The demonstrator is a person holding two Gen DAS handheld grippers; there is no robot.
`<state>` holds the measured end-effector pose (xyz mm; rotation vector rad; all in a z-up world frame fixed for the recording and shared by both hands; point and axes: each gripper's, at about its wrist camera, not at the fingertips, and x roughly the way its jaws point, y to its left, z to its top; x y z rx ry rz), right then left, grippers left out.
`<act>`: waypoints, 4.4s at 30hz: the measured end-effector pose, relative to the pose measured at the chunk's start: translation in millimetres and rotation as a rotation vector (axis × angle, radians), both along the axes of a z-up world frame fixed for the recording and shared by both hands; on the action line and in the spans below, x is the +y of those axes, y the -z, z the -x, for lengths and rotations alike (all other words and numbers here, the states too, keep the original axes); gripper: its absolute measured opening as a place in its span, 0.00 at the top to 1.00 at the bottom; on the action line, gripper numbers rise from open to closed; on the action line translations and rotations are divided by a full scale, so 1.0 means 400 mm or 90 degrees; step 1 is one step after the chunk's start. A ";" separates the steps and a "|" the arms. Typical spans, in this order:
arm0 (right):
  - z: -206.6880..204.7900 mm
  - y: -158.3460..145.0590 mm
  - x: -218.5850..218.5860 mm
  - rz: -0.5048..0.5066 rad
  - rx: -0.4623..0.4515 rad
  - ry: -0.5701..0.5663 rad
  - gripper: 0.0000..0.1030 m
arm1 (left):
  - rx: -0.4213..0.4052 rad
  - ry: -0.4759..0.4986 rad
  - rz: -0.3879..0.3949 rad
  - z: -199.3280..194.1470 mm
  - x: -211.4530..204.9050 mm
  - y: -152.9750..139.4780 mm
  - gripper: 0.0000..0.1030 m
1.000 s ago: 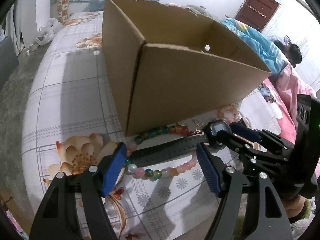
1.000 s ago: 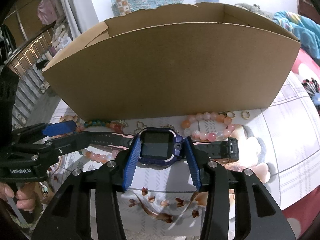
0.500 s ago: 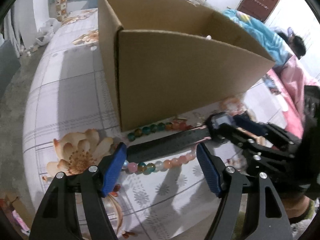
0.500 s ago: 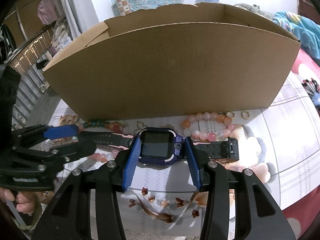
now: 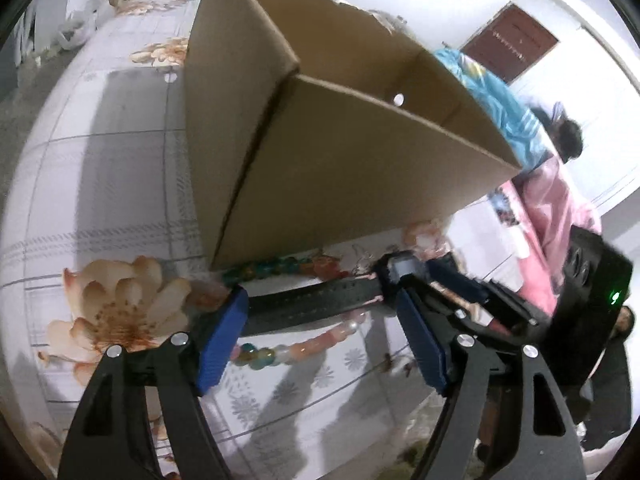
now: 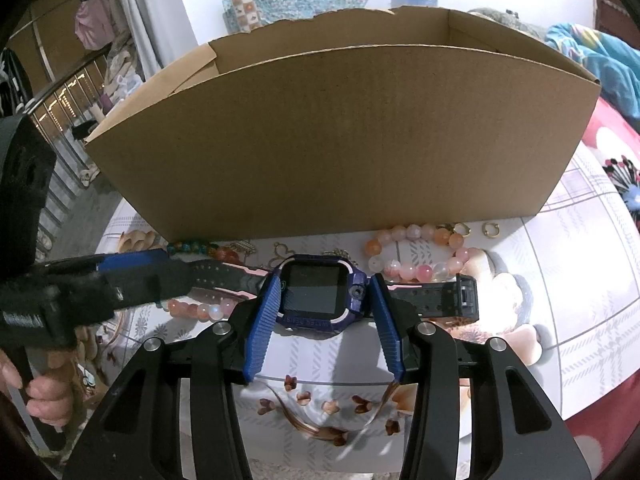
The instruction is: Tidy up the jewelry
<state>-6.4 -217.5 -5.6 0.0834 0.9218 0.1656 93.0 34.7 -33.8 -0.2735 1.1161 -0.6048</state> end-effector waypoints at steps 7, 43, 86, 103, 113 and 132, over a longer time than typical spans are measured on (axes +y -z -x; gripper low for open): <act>0.000 0.001 0.002 0.000 0.000 -0.001 0.57 | 0.004 0.012 0.034 0.011 -0.030 0.004 0.34; 0.013 -0.001 0.004 -0.002 -0.009 0.000 0.57 | 0.010 -0.016 0.053 -0.003 0.025 0.010 0.25; 0.033 0.004 -0.008 -0.009 -0.025 -0.008 0.57 | -0.008 0.012 -0.145 0.014 -0.059 0.000 0.20; 0.038 0.001 -0.001 -0.013 -0.027 -0.010 0.57 | 0.005 0.024 -0.056 0.014 -0.059 -0.002 0.20; 0.040 -0.061 0.028 -0.020 -0.069 -0.124 0.56 | -0.108 -0.002 -0.084 0.068 0.010 -0.059 0.20; -0.114 -0.001 0.292 0.151 0.076 -0.528 0.71 | -0.121 -0.043 -0.126 0.107 0.090 -0.017 0.67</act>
